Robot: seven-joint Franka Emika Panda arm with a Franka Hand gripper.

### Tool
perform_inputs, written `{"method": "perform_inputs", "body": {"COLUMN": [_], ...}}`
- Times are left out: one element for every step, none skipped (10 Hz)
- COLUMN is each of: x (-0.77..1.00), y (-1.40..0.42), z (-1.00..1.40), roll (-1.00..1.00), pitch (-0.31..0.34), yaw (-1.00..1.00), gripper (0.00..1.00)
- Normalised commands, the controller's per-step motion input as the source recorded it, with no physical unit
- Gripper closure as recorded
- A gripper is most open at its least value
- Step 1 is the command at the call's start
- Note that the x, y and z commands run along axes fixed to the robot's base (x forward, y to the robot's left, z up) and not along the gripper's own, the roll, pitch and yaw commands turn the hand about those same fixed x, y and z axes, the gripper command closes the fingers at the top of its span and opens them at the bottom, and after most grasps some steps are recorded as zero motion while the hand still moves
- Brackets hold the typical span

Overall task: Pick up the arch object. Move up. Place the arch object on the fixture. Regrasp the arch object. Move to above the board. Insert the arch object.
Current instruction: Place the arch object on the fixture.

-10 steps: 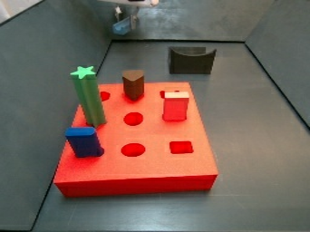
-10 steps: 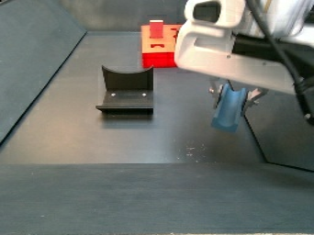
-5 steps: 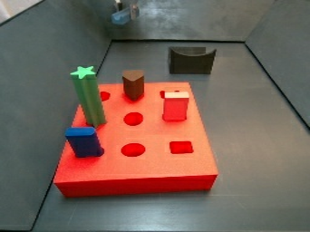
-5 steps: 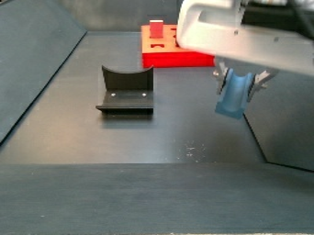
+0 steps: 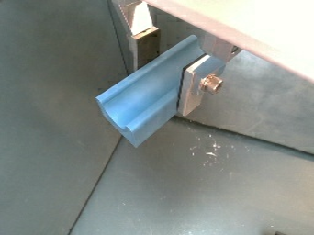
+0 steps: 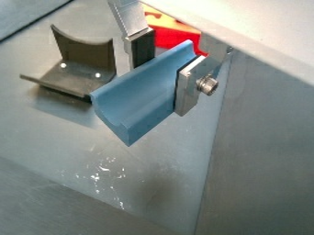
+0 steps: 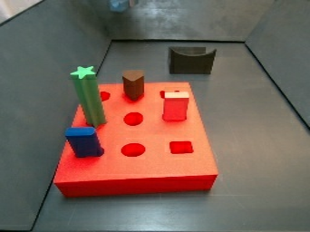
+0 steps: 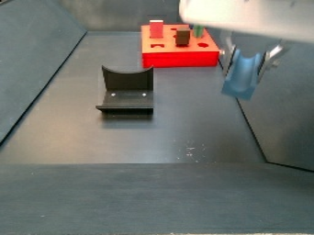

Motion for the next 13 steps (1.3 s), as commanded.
{"method": "perform_inputs", "body": {"x": [-0.01, -0.01, 0.0, 1.0, 1.0, 1.0, 1.0, 1.0, 1.0, 1.0, 1.0, 1.0, 1.0], "y": [0.01, 0.01, 0.01, -0.97, -0.97, -0.92, -0.89, -0.8, -0.7, -0.62, -0.54, -0.47, -0.41], "z": [0.44, 0.27, 0.19, 0.03, 0.01, 0.0, 0.0, -0.01, -0.01, -0.02, -0.02, -0.02, -0.03], "roll": [0.07, 0.07, 0.07, 0.08, 0.08, 0.08, 0.08, 0.08, 0.07, 0.05, 0.04, 0.03, 0.03], "pitch": [0.102, 0.107, 0.11, -0.084, -0.082, -0.083, -0.081, -0.066, -0.044, -0.014, 0.001, 0.01, 0.019], "yaw": [0.01, 0.02, 0.01, 1.0, 1.0, 1.0, 1.0, 1.0, 0.83, 0.59, 0.39, 0.26, 0.17], "gripper": [1.0, 1.0, 1.0, 1.0, 1.0, 1.0, 1.0, 1.0, 1.0, 1.0, 1.0, 1.0, 1.0]}}
